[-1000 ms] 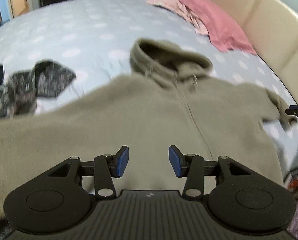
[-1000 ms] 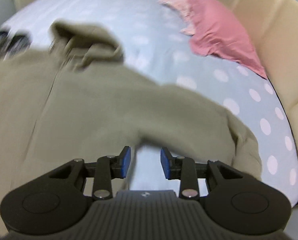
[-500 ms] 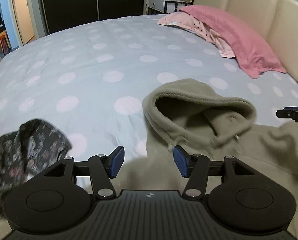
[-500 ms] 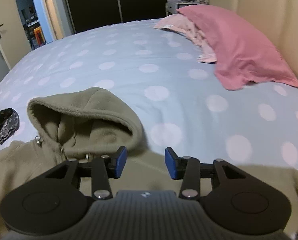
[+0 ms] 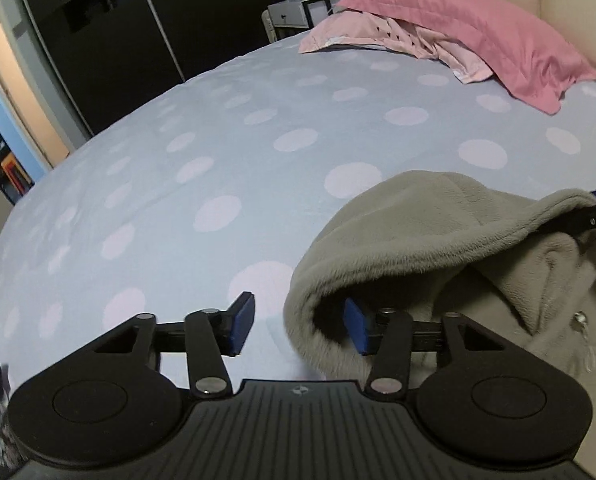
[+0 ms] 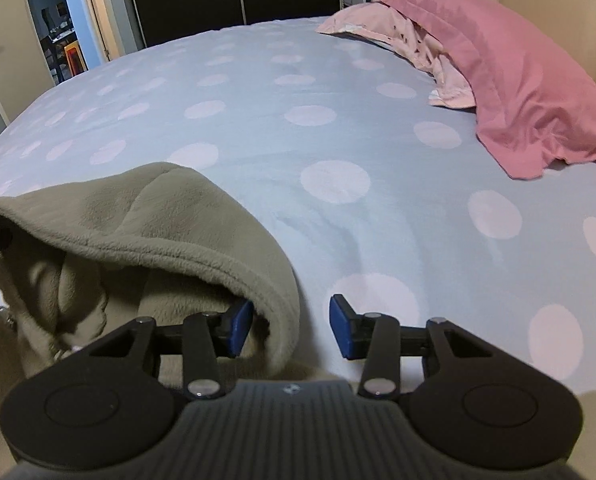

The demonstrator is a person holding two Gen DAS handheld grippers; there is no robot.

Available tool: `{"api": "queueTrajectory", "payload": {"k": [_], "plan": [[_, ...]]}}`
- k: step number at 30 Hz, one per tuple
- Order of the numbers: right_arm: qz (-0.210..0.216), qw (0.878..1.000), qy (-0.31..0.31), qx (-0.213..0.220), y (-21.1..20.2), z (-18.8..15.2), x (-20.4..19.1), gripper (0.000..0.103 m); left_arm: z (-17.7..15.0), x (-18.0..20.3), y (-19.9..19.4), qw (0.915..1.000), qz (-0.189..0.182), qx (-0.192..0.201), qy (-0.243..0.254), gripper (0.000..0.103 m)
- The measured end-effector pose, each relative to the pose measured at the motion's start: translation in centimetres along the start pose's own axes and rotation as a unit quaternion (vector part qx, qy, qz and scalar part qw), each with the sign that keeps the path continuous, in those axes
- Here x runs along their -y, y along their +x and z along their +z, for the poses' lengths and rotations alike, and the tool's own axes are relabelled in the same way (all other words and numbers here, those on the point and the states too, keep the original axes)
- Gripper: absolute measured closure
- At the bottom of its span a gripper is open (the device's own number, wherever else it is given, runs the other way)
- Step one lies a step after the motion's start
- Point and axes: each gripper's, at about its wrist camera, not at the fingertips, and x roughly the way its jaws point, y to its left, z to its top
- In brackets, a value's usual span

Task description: Fold clothes

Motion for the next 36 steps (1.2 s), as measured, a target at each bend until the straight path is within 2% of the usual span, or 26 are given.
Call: {"api": "queueTrajectory", "payload": {"k": [1,2,3,6,9,12,14,17,20,23,26,28,30,31,33,35,36], "plan": [[0.003,1.0,-0.001,0.004,0.3,0.1,-0.2,0.059,0.1,0.2,0.3,1.0,0.001,-0.001,0.004,0.078],[0.01,1.0,-0.002,0.009,0.4,0.1,-0.4,0.064,0.1,0.0,0.1,1.0,0.0,0.004,-0.002,0.092],[0.017,1.0,-0.004,0.013,0.6,0.2,-0.6,0.079,0.0,-0.3,-0.1,0.9999,-0.002,0.009,-0.009,0.093],[0.005,0.999,-0.017,0.041,0.1,0.6,-1.4,0.09,-0.2,-1.3,-1.3,0.9989,-0.009,0.036,-0.03,0.094],[0.008,0.995,-0.018,0.101,-1.8,1.6,-1.8,0.091,-0.3,-2.9,-3.7,0.9946,-0.008,0.086,-0.057,0.094],[0.024,0.984,-0.018,0.176,-4.9,2.7,-2.3,0.092,-1.5,-3.7,-6.0,0.9892,-0.003,0.124,-0.078,0.094],[0.021,0.979,-0.051,0.197,-5.9,2.9,-3.3,0.092,-2.8,-3.3,-6.4,0.9905,0.008,0.121,-0.064,0.095],[0.009,0.976,-0.118,0.182,-5.8,2.1,-4.6,0.092,-5.4,-3.0,-5.1,0.9953,-0.006,0.08,-0.055,0.095],[0.017,0.978,-0.16,0.13,-4.1,-0.2,-4.8,0.091,-7.6,-2.9,-3.2,0.9973,-0.016,0.045,-0.055,0.095],[0.017,0.975,-0.209,0.072,-1.7,-2.9,-5.5,0.091,-9.2,-2.8,-1.0,0.9979,-0.03,0.002,-0.058,0.095],[0.006,0.971,-0.235,0.034,0.4,-4.9,-5.8,0.091,-10.2,-2.5,0.4,0.9968,-0.043,-0.031,-0.061,0.094],[0.005,0.973,-0.229,0.027,0.6,-4.9,-5.7,0.089,-10.1,-3.0,0.1,0.9956,-0.052,-0.024,-0.075,0.094],[0.019,0.976,-0.215,0.02,0.3,-4.2,-5.3,0.085,-10.1,-4.1,-0.8,0.9944,-0.068,-0.018,-0.079,0.082],[0.028,0.977,-0.21,0.015,0.0,-3.9,-5.0,0.072,-10.1,-4.6,-1.2,0.9937,-0.076,-0.015,-0.081,0.078],[0.064,0.98,-0.189,0.017,-1.4,-3.4,-4.1,0.058,-10.1,-5.9,-2.2,0.9915,-0.091,-0.007,-0.093,0.058],[0.111,0.98,-0.165,0.019,-2.9,-2.8,-3.2,0.049,-9.9,-7.3,-3.2,0.9863,-0.123,0.006,-0.11,0.053],[0.143,0.978,-0.151,0.016,-3.5,-2.4,-2.8,0.041,-9.8,-7.9,-3.7,0.9825,-0.143,0.012,-0.119,0.049]]}}
